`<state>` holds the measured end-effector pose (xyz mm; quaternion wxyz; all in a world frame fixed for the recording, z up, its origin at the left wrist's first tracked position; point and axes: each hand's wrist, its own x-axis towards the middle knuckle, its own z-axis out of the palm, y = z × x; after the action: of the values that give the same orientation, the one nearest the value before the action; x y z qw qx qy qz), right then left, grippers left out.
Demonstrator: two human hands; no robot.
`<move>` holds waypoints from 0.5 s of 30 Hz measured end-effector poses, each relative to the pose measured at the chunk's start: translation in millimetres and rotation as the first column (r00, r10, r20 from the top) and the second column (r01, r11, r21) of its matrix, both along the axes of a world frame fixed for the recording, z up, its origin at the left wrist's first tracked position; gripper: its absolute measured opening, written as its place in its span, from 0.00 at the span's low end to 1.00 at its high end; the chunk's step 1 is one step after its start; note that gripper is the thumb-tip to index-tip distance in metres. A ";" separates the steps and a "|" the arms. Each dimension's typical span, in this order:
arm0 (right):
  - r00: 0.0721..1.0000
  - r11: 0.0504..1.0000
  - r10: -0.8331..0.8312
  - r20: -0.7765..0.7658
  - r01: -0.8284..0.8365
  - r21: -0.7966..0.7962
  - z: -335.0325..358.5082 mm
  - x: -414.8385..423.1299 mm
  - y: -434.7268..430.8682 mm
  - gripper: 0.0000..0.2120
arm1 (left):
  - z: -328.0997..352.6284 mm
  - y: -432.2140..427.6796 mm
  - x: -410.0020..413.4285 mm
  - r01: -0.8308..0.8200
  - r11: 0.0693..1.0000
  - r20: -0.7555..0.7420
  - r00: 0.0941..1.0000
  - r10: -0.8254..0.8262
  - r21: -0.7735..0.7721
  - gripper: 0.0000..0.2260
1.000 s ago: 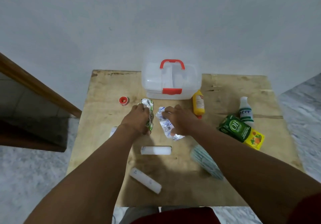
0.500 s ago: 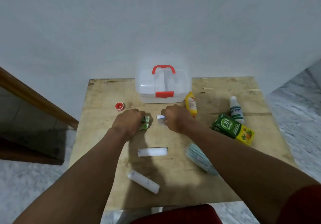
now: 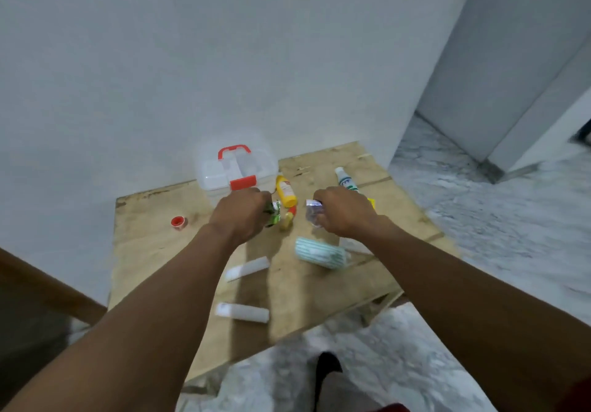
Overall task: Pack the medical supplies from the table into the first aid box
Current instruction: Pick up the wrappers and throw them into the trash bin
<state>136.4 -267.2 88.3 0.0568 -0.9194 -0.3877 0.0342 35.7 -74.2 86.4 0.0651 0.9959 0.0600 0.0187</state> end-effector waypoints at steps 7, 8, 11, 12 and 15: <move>0.978 0.979 -0.204 0.042 0.204 0.007 17.9 25.1 -125.4 0.10 | 17.6 -113.3 61.6 0.171 0.985 0.034 0.985 -0.172 0.028 0.10; 0.972 0.973 -0.230 0.045 0.230 -0.005 17.9 32.0 -149.5 0.08 | 18.3 -134.4 74.1 0.196 0.980 0.031 0.980 -0.197 0.036 0.10; 0.955 0.954 -0.296 0.032 0.297 -0.037 15.9 56.2 -225.5 0.05 | 19.1 -204.5 113.0 0.250 0.968 0.025 0.968 -0.250 0.002 0.09; 0.948 0.947 -0.317 0.030 0.319 -0.050 15.2 64.8 -251.5 0.05 | 18.5 -230.1 125.7 0.261 0.965 0.023 0.965 -0.260 -0.020 0.09; 0.934 0.932 -0.356 0.019 0.357 -0.059 16.6 86.5 -326.5 0.09 | 12.8 -307.4 158.3 0.292 0.955 0.015 0.956 -0.292 -0.044 0.11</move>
<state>222.9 -593.7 104.9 0.0324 -0.9759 -0.2137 0.0315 194.0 -381.6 99.2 0.0900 0.9920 -0.0877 0.0116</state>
